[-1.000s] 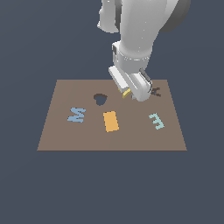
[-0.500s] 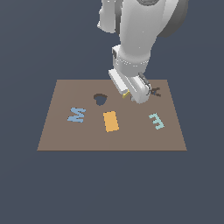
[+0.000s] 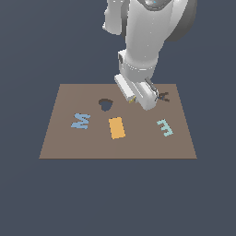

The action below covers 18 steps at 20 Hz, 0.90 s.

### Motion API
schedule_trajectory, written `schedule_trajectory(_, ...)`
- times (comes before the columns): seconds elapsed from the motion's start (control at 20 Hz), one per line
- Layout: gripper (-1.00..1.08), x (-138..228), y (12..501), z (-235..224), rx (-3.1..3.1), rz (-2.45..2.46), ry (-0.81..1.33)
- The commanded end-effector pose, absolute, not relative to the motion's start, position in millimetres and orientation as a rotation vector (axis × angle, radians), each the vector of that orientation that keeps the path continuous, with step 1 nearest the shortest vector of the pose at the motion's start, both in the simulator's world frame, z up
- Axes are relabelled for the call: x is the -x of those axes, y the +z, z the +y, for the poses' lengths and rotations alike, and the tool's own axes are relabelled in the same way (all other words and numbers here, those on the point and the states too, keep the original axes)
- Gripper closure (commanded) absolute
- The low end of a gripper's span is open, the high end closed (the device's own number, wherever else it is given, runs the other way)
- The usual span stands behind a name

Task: Insert a designated object into the corresponding slot on a board.

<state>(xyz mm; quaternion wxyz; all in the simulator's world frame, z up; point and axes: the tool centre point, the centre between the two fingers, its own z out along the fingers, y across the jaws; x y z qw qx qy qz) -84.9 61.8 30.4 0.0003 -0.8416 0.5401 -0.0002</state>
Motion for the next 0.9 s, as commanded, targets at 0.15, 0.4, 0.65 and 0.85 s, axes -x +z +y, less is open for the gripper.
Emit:
schedule_trajectory(0.15,1.08,84.9,30.3,61.8,2.644,1.696,0.000)
schedule_trajectory(0.4,1.08,84.7,35.0,61.9,2.644,1.696,0.000)
schedule_trajectory(0.65,1.08,84.1,33.7,62.0,2.655,1.679,0.000)
schedule_trajectory(0.85,1.08,82.0,33.8,62.5,2.687,1.628,0.000)
